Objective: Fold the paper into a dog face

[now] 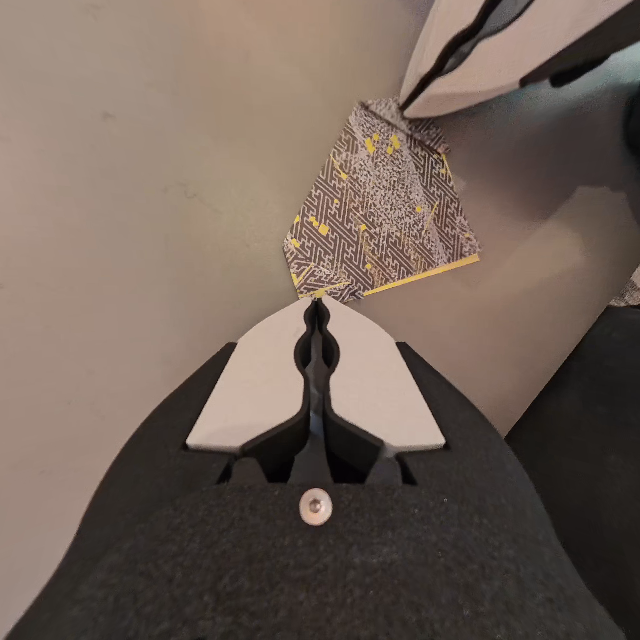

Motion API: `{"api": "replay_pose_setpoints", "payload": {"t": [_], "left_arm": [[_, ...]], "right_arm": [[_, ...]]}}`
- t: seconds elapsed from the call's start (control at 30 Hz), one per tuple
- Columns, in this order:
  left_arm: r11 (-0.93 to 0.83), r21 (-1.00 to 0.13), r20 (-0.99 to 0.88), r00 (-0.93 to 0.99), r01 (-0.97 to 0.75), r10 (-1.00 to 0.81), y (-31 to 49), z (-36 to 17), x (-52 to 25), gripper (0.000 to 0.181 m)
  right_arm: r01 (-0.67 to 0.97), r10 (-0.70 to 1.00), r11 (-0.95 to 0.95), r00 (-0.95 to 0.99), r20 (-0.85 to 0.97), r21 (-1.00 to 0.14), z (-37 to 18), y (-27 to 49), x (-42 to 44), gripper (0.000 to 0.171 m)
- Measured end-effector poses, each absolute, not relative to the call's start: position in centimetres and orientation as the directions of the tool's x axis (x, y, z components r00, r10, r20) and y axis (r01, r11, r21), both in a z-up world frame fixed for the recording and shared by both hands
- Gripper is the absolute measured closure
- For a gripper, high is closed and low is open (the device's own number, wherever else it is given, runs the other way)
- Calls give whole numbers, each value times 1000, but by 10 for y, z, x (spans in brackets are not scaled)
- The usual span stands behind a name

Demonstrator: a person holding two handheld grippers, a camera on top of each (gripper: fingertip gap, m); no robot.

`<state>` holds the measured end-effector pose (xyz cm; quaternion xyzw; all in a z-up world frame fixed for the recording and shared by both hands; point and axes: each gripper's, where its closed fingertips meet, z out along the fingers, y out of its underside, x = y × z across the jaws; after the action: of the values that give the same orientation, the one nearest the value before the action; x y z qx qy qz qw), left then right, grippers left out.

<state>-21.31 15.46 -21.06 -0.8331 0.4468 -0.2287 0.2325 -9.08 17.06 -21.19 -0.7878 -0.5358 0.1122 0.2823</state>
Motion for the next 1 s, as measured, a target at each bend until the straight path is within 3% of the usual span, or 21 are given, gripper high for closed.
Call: {"api": "replay_pose_setpoints", "payload": {"t": [0.3, 1.0], "left_arm": [[-433, -580, 144, 435, -690, -889, 153, -210, -214, 181], [-388, -577, 169, 360, -719, -918, 153, -209, -197, 181]], "right_arm": [[717, 896, -280, 434, 96, -638, -211, 167, -95, 171], [674, 833, -385, 548, 79, -630, -211, 167, -95, 171]]}}
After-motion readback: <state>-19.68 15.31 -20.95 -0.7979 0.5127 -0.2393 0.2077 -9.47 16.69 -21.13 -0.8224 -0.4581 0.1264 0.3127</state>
